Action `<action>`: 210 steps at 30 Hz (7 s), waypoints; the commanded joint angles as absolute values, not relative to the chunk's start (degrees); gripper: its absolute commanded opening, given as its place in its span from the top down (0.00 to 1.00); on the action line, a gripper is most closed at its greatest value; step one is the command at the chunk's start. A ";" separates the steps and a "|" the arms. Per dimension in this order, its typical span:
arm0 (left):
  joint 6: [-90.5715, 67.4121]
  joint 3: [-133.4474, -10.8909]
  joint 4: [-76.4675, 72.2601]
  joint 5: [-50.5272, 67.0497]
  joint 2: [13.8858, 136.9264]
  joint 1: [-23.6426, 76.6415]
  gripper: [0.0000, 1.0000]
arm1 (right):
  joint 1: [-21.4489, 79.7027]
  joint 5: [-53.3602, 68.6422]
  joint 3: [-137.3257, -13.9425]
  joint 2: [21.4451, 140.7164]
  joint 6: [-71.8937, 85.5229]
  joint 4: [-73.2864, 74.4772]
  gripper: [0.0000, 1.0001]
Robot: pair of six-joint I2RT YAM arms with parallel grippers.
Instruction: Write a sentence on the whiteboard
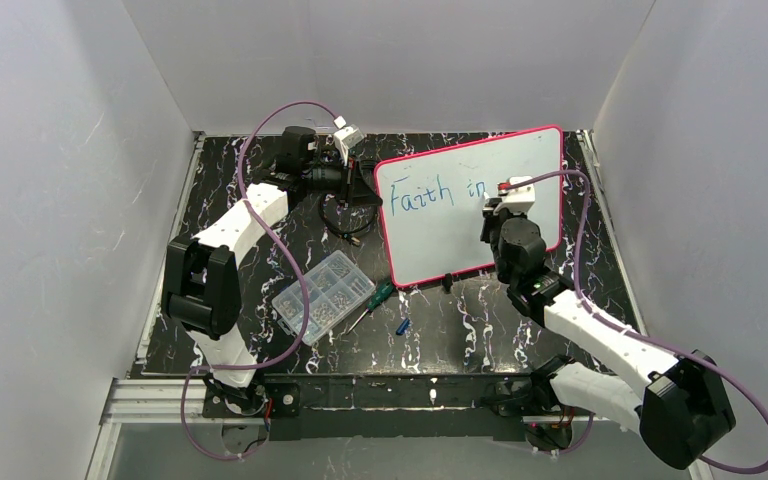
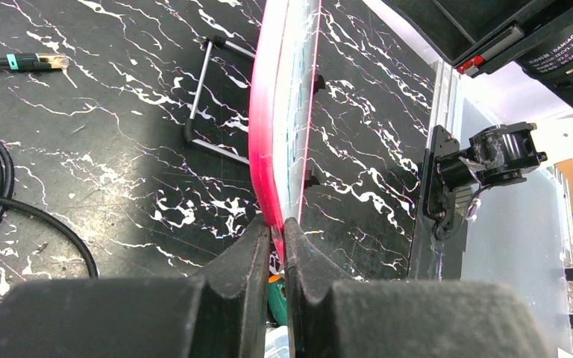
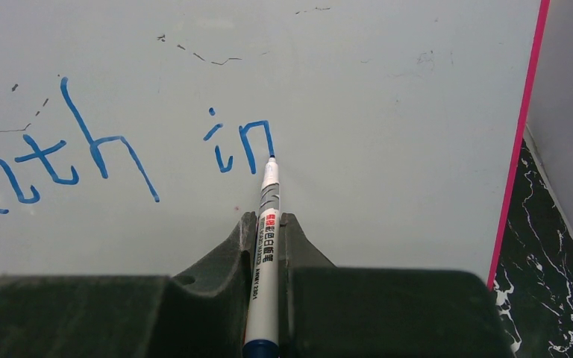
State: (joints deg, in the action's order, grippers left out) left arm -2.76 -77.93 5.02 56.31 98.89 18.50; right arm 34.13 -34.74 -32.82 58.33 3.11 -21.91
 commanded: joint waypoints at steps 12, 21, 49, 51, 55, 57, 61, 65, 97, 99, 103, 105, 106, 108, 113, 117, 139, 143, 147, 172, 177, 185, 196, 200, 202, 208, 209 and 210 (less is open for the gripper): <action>-1.56 -78.64 7.11 58.62 95.82 19.30 1.00 | 29.98 -33.32 -35.79 54.33 0.77 -21.66 0.99; -1.40 -78.57 7.29 58.49 95.87 19.25 1.00 | 25.14 -24.79 -35.31 54.28 1.51 -26.10 0.99; -1.14 -78.79 7.65 58.53 96.12 19.27 1.00 | 22.14 -24.96 -31.55 53.64 4.22 -23.13 0.99; -1.11 -78.79 7.60 58.54 96.07 19.26 1.00 | 22.12 -25.06 -31.62 53.69 4.14 -23.11 0.99; -1.14 -78.74 7.65 58.54 96.05 19.27 1.00 | 22.15 -24.52 -32.90 53.70 3.82 -23.50 0.99; -1.14 -78.75 7.65 58.54 96.02 19.25 1.00 | 22.10 -23.76 -33.71 53.82 3.71 -23.89 0.99; -1.14 -78.76 7.65 58.54 96.02 19.25 1.00 | 22.10 -22.33 -35.14 55.16 3.65 -25.07 0.99; -1.14 -78.69 7.65 58.54 95.97 19.29 1.00 | 22.13 -21.73 -35.89 56.31 3.56 -26.65 0.99; -1.14 -78.83 7.65 58.62 96.32 19.27 1.00 | 21.89 -25.45 -30.75 55.38 3.71 -25.08 0.99; -1.12 -78.83 7.65 58.62 96.29 19.29 1.00 | 21.80 -25.11 -31.39 56.04 3.46 -25.48 0.99; -1.14 -78.82 7.65 58.54 96.20 19.25 1.00 | 21.71 -23.79 -32.80 57.21 3.31 -26.31 0.99; -1.13 -78.80 7.65 58.61 96.21 19.26 1.00 | 21.73 -23.00 -33.56 57.63 3.41 -26.64 0.99; -1.14 -78.83 7.65 58.63 96.28 19.25 1.00 | 21.79 -22.61 -34.03 57.92 3.42 -26.79 0.99; -1.10 -78.83 7.65 58.61 96.32 19.25 1.00 | 21.80 -21.89 -34.75 58.36 3.51 -27.06 0.99; -1.14 -78.78 7.65 58.54 96.21 19.25 1.00 | 21.77 -20.78 -36.06 59.38 3.67 -27.68 0.99; -1.09 -78.83 7.65 58.54 96.16 19.25 1.00 | 21.74 -20.07 -36.58 59.85 3.78 -27.94 0.99; -1.09 -78.81 7.73 58.62 96.21 19.25 1.00 | 21.36 -25.53 -35.91 59.59 1.84 -27.43 0.99; -1.10 -78.81 7.73 58.62 96.13 19.25 1.00 | 21.27 -25.04 -35.66 60.03 2.04 -27.29 0.99; -1.14 -78.90 7.73 58.71 96.09 19.32 1.00 | 21.23 -24.25 -34.40 59.14 3.16 -26.11 0.99; -1.29 -78.89 7.58 58.80 95.71 19.25 1.00 | 21.36 -15.63 -29.93 53.26 7.44 -17.75 0.99; -1.30 -78.81 7.56 58.80 95.55 19.29 1.00 | 21.36 -16.45 -31.52 50.62 6.85 -16.54 0.99; -1.41 -78.67 7.39 58.81 95.53 19.25 1.00 | 20.98 -24.92 -34.96 52.15 4.03 -19.76 0.99; -1.34 -78.74 7.43 58.71 95.44 19.25 1.00 | 17.42 -22.80 -38.25 57.34 3.15 -25.09 0.99; -1.23 -78.69 7.56 58.62 95.46 19.25 1.00 | 16.38 -20.66 -38.41 58.62 3.43 -25.92 0.99; -1.22 -78.71 7.56 58.71 95.56 19.29 1.00 | 16.09 -19.77 -38.41 59.15 3.43 -26.38 0.99; -1.19 -78.69 7.55 58.71 95.75 19.25 1.00 | 15.65 -17.10 -38.41 60.14 3.35 -27.24 0.99; -1.22 -78.69 7.56 58.71 95.80 19.27 1.00 | 15.64 -16.65 -38.41 60.12 3.34 -27.25 0.99; -1.24 -78.78 7.56 58.71 95.79 19.27 1.00 | 15.64 -16.29 -38.41 60.12 3.41 -27.03 0.99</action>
